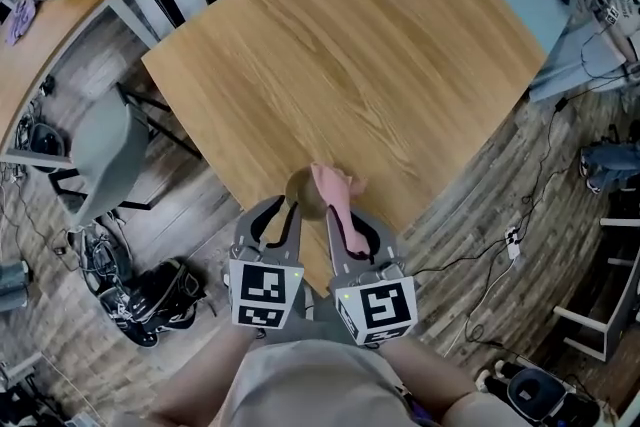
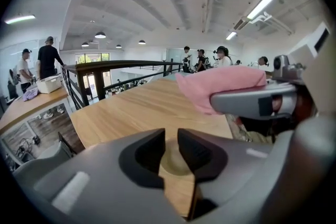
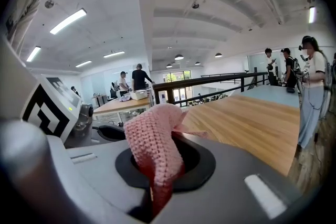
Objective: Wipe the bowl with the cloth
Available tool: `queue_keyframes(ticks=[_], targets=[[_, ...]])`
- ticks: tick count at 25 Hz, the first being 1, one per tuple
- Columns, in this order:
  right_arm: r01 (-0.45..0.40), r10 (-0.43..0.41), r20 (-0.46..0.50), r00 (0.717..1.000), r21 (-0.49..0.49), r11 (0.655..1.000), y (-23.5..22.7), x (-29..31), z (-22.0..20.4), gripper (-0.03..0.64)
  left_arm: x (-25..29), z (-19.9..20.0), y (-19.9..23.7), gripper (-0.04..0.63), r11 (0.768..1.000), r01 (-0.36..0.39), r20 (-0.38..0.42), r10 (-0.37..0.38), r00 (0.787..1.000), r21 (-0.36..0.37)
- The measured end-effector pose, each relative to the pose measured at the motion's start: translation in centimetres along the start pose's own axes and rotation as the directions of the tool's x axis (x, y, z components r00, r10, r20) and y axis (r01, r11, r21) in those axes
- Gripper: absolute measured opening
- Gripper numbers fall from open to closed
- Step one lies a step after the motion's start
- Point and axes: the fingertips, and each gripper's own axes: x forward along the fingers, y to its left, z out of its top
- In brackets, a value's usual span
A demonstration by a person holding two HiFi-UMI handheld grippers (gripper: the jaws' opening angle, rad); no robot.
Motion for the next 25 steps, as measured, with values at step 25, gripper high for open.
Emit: queue_keyframes(ticks=[25], targets=[[-0.043,0.046,-0.115,0.992,0.029,0.999,-2.3,6.3,-5.1,0.026,8.5,-10.1,3.0,0.149,0.965,0.07,-0.328,-0.153,0.932,-0.251]])
